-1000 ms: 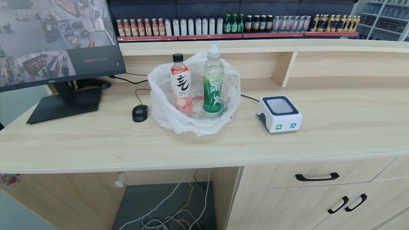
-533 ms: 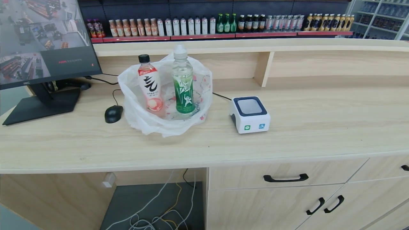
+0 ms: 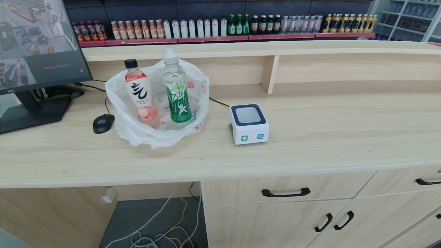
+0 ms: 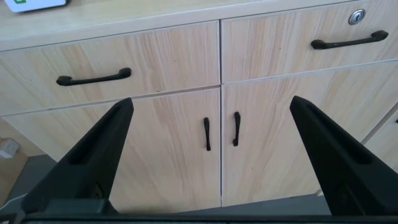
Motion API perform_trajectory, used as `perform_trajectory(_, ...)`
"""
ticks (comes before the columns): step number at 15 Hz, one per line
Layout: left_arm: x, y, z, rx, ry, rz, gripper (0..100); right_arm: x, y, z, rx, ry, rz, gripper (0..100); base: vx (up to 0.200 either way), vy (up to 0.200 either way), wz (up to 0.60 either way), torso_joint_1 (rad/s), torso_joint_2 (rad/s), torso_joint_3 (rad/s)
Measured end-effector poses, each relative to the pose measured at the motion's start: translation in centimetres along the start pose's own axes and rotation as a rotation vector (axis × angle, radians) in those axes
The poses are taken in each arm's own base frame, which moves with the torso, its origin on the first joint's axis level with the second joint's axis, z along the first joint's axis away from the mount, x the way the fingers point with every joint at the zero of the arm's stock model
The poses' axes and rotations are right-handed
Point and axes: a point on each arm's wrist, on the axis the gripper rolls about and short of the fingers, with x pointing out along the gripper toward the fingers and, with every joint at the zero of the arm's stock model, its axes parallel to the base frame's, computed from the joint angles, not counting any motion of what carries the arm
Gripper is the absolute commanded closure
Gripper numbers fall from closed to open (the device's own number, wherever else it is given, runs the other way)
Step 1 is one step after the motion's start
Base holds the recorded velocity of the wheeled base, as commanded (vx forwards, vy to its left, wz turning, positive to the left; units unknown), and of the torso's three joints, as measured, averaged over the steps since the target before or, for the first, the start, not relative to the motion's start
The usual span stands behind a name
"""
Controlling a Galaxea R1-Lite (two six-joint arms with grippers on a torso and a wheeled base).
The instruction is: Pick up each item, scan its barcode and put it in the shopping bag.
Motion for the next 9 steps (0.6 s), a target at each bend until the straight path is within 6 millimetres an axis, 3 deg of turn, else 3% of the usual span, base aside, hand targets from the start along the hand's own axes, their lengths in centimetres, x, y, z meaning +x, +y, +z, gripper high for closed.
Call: perform_trajectory(9, 0.00, 0.00, 0.00, 0.000, 0.000, 0.000, 0, 0.01, 0.00, -0.02, -0.003, 0.000, 0.000, 0, 0.000, 0.000, 0.00, 0.000, 0.00, 0.000)
